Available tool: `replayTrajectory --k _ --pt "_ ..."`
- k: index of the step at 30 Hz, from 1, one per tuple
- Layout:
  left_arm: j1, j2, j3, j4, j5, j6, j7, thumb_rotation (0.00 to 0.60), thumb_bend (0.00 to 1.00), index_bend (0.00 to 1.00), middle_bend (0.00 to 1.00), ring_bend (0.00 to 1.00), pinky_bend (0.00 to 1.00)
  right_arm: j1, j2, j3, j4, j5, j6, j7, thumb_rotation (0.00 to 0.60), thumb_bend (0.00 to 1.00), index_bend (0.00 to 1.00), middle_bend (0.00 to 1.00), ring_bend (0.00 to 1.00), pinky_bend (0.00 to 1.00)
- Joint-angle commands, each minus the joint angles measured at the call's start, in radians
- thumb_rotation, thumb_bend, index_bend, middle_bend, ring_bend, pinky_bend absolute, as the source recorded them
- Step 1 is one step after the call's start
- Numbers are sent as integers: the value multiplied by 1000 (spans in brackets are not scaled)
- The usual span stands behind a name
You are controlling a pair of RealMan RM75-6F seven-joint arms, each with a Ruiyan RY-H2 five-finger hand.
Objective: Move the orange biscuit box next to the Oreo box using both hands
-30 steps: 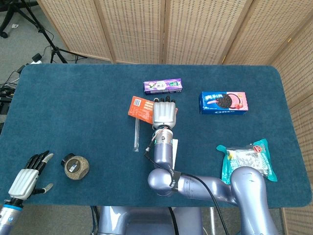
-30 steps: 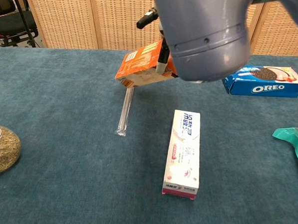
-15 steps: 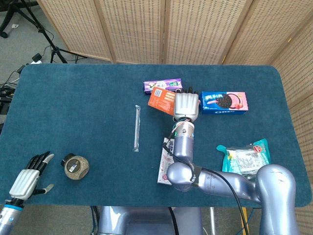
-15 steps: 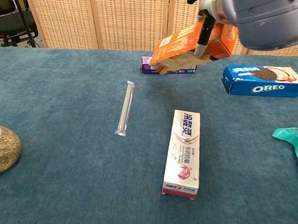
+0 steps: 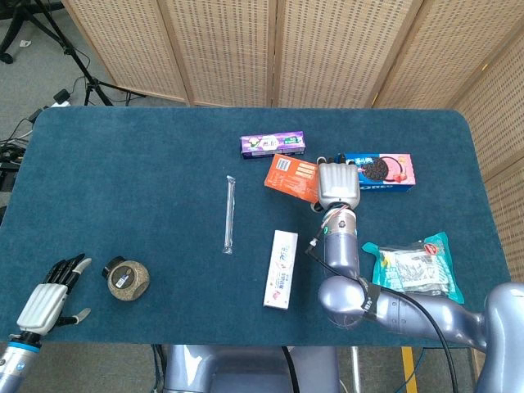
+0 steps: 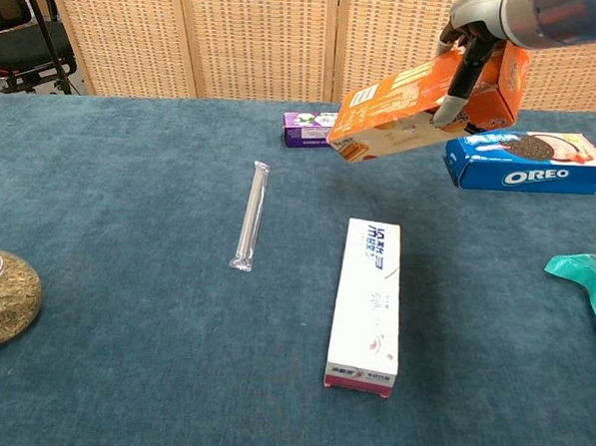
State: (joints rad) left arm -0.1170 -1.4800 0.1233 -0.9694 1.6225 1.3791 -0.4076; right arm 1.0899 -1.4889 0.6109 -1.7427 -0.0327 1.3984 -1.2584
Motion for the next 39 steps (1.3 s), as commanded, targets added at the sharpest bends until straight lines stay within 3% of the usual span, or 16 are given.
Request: replayTrajectory --k 1,9,15,24,39 --pt "0 -1 0 1 -1 -2 0 600 211 1 0 0 0 -23 46 -10 -51 18 -21 14 600 260 516 252 136 229" --pt "4 -8 -2 8 -5 -1 15 600 212 1 0 0 0 -67 173 -23 -165 76 -101 38 600 260 516 251 136 229" --pt "10 -14 -1 12 -9 -1 32 600 212 1 0 0 0 -116 297 -65 -208 97 -218 67 600 260 516 250 136 229" --pt "20 -22 -2 5 -13 3 79 600 212 1 0 0 0 -157 396 -170 -137 78 -398 149 600 260 516 249 136 229" --pt "24 -26 -4 -15 -23 -12 107 600 212 1 0 0 0 -139 469 -307 -42 51 -541 249 600 260 516 248 135 229"
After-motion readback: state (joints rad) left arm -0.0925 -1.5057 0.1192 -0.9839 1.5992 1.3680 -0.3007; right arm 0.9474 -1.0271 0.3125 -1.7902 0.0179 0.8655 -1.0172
